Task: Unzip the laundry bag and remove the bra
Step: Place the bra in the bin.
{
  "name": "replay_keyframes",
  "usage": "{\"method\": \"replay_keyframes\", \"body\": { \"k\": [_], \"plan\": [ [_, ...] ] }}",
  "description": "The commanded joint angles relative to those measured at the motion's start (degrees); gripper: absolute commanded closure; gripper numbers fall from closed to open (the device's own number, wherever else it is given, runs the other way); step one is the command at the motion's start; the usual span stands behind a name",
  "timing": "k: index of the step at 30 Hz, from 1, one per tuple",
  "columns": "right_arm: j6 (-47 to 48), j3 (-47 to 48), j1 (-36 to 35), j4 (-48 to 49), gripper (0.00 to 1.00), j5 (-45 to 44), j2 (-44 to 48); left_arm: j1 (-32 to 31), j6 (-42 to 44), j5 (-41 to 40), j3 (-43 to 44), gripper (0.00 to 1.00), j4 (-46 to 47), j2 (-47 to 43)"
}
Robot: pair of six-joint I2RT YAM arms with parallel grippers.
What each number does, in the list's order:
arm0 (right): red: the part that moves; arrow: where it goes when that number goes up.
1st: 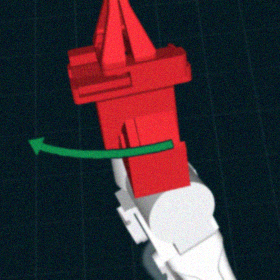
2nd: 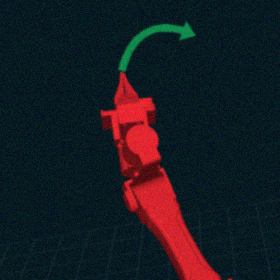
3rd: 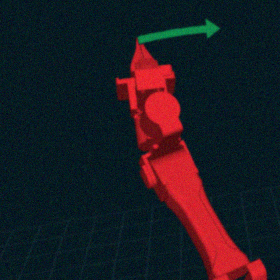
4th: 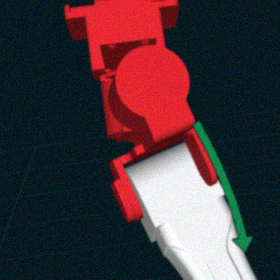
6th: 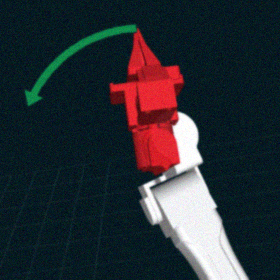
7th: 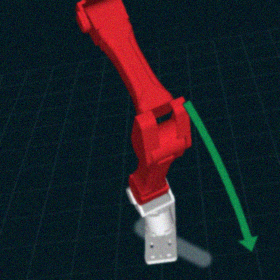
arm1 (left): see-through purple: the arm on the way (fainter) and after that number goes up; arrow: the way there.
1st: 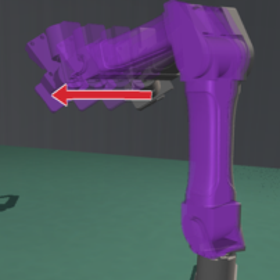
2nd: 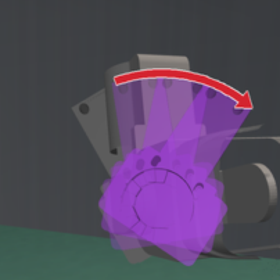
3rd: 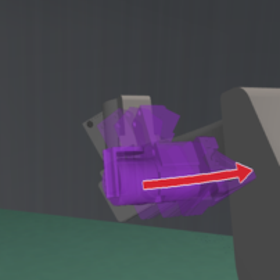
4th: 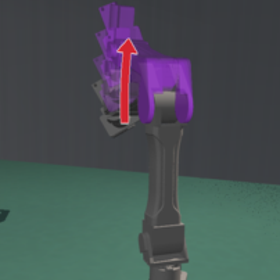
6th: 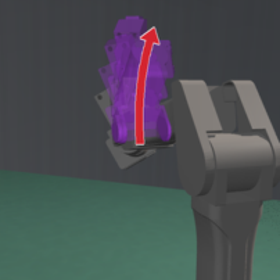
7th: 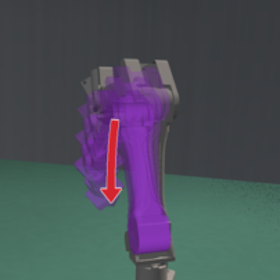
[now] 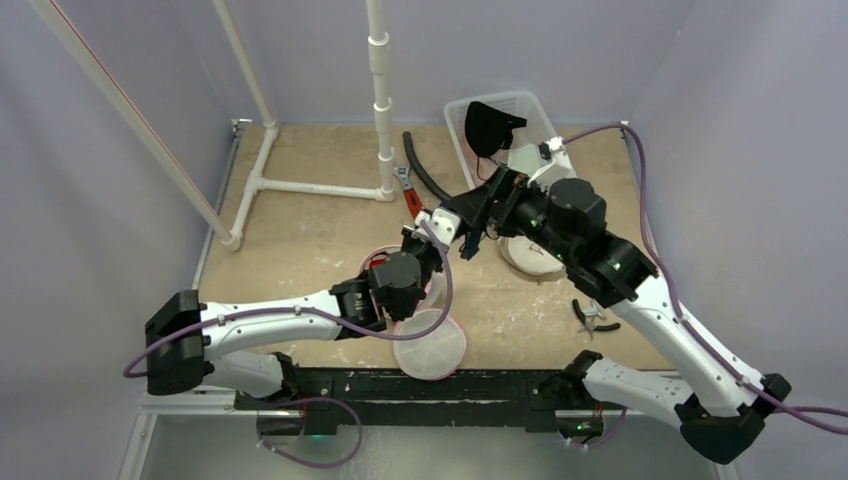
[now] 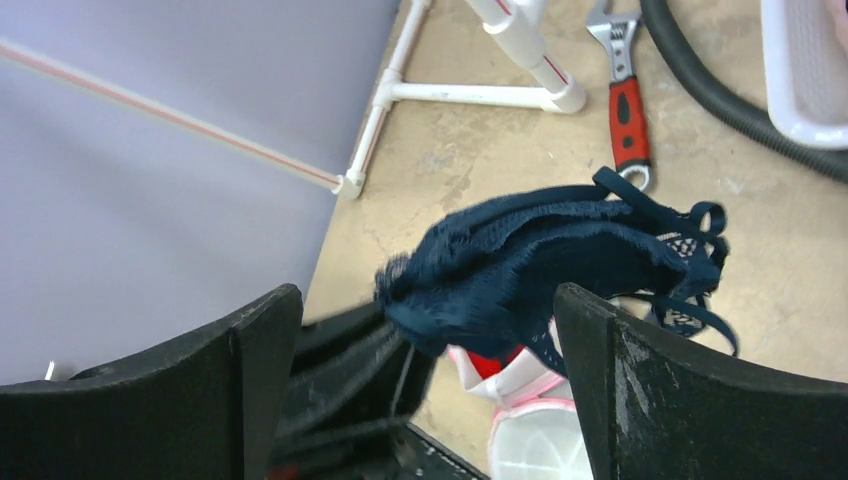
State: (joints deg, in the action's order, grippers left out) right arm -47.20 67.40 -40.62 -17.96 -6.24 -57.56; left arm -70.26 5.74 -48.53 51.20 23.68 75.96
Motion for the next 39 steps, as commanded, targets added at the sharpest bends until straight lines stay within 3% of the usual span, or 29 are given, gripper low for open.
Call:
{"method": "replay_keyframes", "body": {
  "k": [1,9,15,22,31,39],
  "plan": [
    [13.8,-0.4,-0.1,4.1,0.02,6.1,4.7,2.7,-7.6,-1.8,-1.6,1.0,0.3,-4.3],
    [25.5,-6.8,-0.1,9.5,0.02,2.1,16.8,5.2,-14.9,0.8,-1.5,1.0,-6.3,-8.4],
    [21.8,-21.4,-0.1,17.7,0.02,0.1,29.8,6.7,-24.3,6.7,-1.7,1.0,-11.2,-15.1],
    [16.4,-27.6,-0.1,20.0,0.02,4.2,27.7,7.7,-31.5,14.3,-4.4,1.0,-15.2,-24.4],
    [9.8,-36.5,-0.1,42.8,0.02,15.6,28.5,9.8,-35.1,24.4,-10.2,1.0,-15.3,-37.0],
    [6.2,-43.2,-0.1,58.5,0.02,24.4,27.3,10.0,-39.9,32.9,-13.2,1.0,-9.8,-39.7]
  ]
}}
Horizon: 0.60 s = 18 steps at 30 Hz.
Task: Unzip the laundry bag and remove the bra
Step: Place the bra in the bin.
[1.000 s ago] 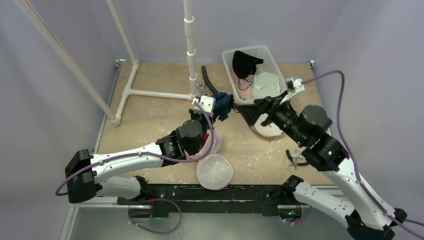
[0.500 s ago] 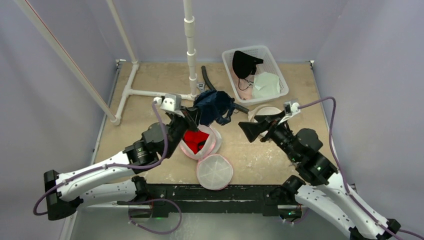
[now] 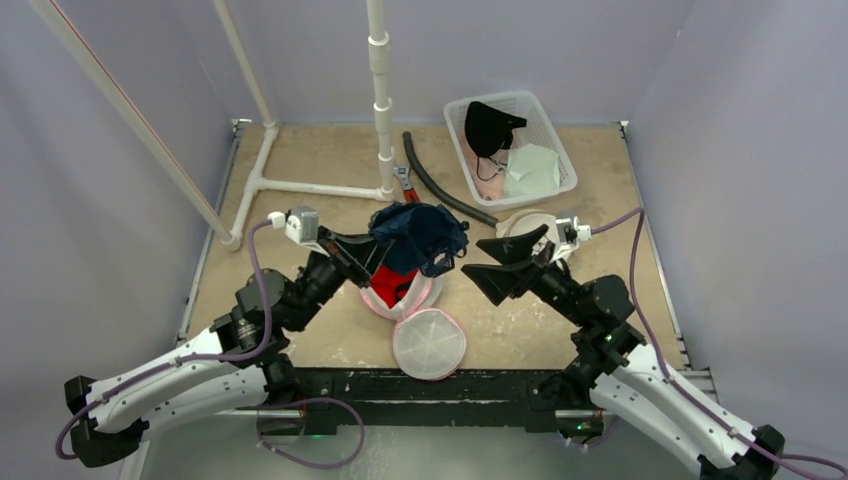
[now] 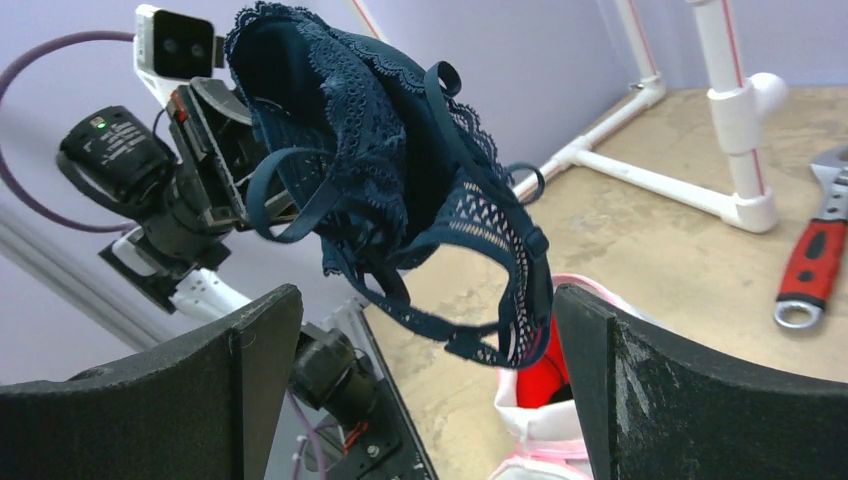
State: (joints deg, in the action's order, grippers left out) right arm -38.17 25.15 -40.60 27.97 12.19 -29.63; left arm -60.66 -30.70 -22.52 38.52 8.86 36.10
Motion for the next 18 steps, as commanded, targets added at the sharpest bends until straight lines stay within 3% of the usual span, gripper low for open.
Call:
{"method": "replay_keyframes", "body": {
  "k": [1,18],
  "plan": [
    [-2.8,-1.0,-0.1,13.4,0.02,5.7,-0.4,0.5,-3.6,7.8,-0.3,1.0,5.3,0.3],
    [2.9,7.7,-0.1,4.7,0.02,0.2,-3.5,0.5,-4.5,10.5,0.3,1.0,5.9,2.7]
  ]
}}
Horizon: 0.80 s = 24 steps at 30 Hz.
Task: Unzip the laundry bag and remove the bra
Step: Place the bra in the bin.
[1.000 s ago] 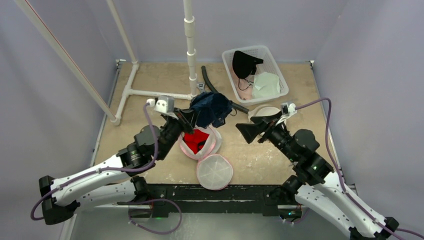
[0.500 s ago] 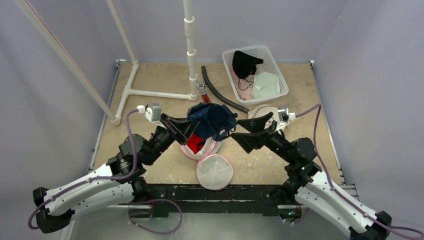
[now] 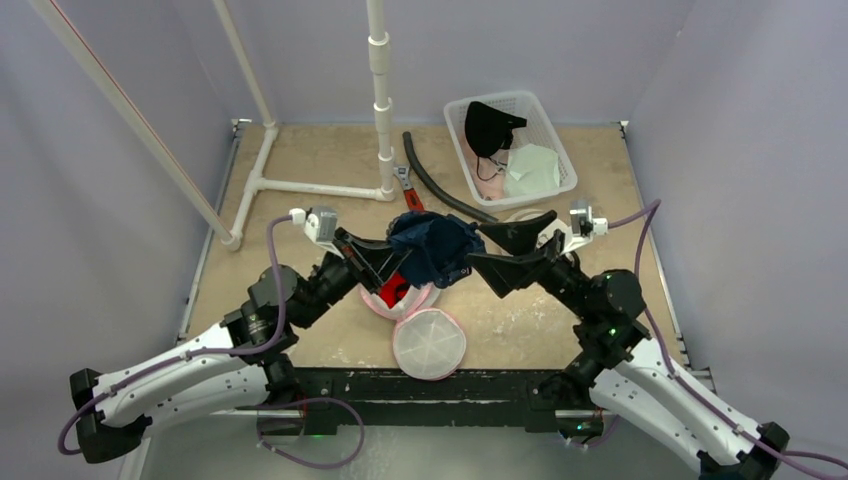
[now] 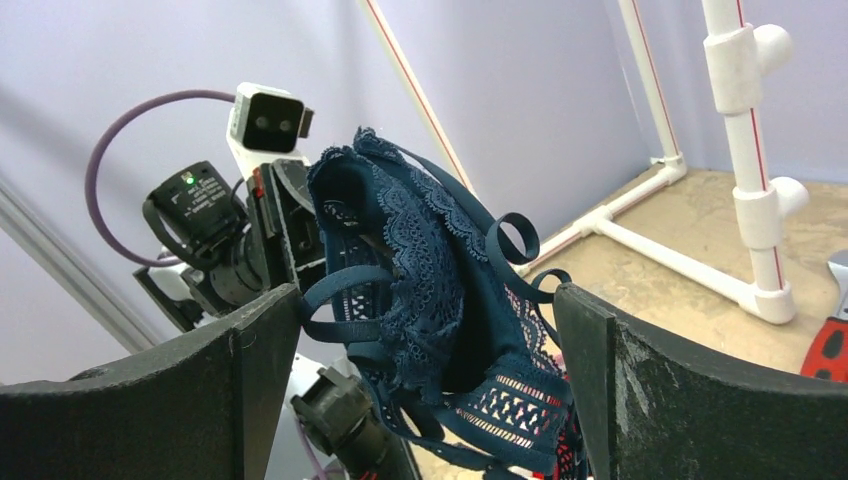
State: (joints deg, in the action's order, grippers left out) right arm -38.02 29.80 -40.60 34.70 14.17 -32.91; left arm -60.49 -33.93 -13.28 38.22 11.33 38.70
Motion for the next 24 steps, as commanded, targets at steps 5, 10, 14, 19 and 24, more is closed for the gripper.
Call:
{"method": "replay_keyframes", "body": {
  "k": [5,10,14,19,24],
  "plan": [
    [5.9,4.9,-0.1,-6.0,0.02,-5.3,1.0,0.3,-0.9,1.8,1.8,1.0,2.9,0.8],
    [11.4,7.1,-0.1,-13.1,0.02,-8.7,6.8,0.2,-0.6,1.1,2.3,1.0,1.4,-0.7],
    [14.5,11.0,-0.1,-17.6,0.02,-5.1,5.2,0.3,0.2,2.4,3.1,1.0,0.1,-1.6],
    [16.3,15.8,-0.1,-18.7,0.02,6.5,0.5,0.2,2.6,8.7,5.6,1.0,-2.0,-1.2],
    [16.8,17.3,-0.1,-17.9,0.02,13.7,-2.2,0.2,3.9,13.6,7.3,1.0,-2.7,-0.9]
  ]
}}
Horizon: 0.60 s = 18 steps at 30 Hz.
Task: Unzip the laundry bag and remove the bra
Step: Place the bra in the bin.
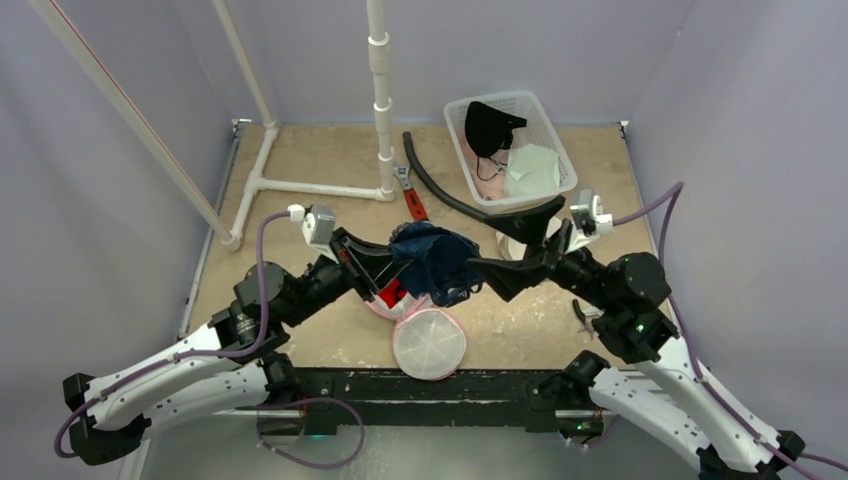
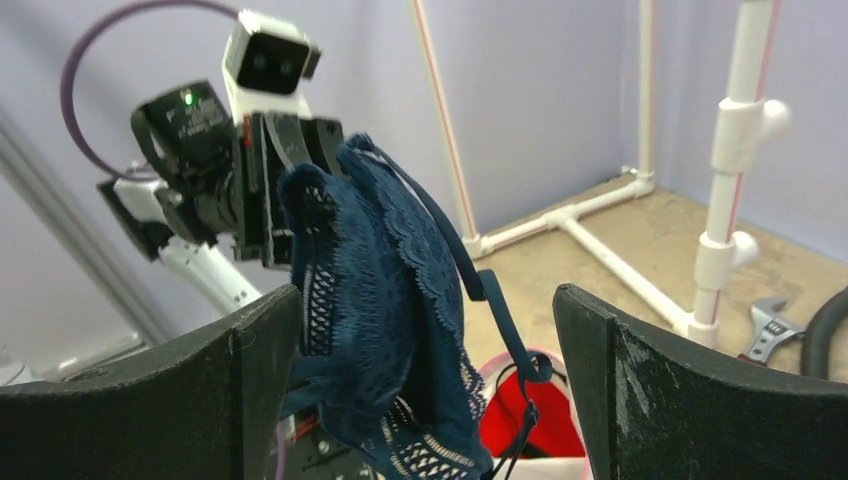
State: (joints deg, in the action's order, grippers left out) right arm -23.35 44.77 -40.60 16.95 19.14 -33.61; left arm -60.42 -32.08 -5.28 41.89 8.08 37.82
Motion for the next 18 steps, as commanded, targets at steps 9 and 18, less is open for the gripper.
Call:
{"method": "replay_keyframes", "body": {
  "k": [9,18],
  "plan": [
    [1.7,2.1,-0.1,-1.8,0.14,9.1,-5.0,0.1,2.7,8.1,6.0,1.0,1.4,1.7],
    [-0.7,0.6,-0.1,1.2,0.52,9.5,-5.4,0.2,2.5,7.7,6.0,1.0,1.8,3.2]
  ]
}}
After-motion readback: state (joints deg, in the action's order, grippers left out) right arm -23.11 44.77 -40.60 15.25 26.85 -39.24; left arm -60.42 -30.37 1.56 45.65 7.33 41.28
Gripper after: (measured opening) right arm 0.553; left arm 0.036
